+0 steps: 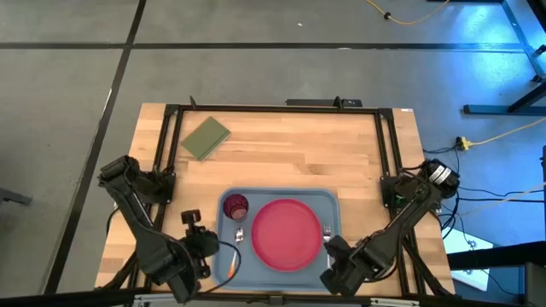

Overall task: Pick and place plate/cup/fork/spoon on tray
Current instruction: Adjust the orange spoon

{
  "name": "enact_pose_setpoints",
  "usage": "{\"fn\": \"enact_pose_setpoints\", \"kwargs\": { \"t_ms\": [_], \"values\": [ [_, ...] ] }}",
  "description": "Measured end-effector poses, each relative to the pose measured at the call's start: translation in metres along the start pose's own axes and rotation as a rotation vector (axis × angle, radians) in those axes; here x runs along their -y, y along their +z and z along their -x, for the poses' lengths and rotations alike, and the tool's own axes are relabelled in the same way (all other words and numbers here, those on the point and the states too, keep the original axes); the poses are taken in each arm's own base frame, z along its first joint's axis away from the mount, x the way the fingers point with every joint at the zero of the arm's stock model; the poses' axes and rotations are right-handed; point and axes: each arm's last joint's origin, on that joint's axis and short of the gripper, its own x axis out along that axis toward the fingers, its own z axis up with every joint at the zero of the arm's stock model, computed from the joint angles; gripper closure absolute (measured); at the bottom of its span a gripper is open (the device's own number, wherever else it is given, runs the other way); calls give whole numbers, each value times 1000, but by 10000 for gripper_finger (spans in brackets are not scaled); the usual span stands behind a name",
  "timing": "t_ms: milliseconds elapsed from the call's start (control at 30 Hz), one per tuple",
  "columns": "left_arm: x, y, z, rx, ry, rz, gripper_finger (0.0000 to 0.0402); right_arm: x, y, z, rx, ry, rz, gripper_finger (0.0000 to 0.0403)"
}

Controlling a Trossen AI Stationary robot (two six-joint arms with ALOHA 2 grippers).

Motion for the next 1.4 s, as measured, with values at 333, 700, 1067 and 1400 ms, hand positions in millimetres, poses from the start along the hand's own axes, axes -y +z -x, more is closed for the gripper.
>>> {"fn": "enact_pose_setpoints", "kwargs": {
  "t_ms": [333, 700, 1067, 1400],
  "values": [
    [21, -2, 5, 38, -157, 98, 335, -8, -15, 4, 359, 128, 241, 346],
    [24, -6, 3, 68, -156, 123, 335, 7, -50, 58, 675, 175, 827, 346],
    [26, -2, 3, 128, -157, 95, 335, 83, -17, 3, 775, 741, 1234, 346],
    [22, 6, -3, 123, -142, 114, 335, 181, 32, 0, 934, 1165, 1195, 346]
  ]
}}
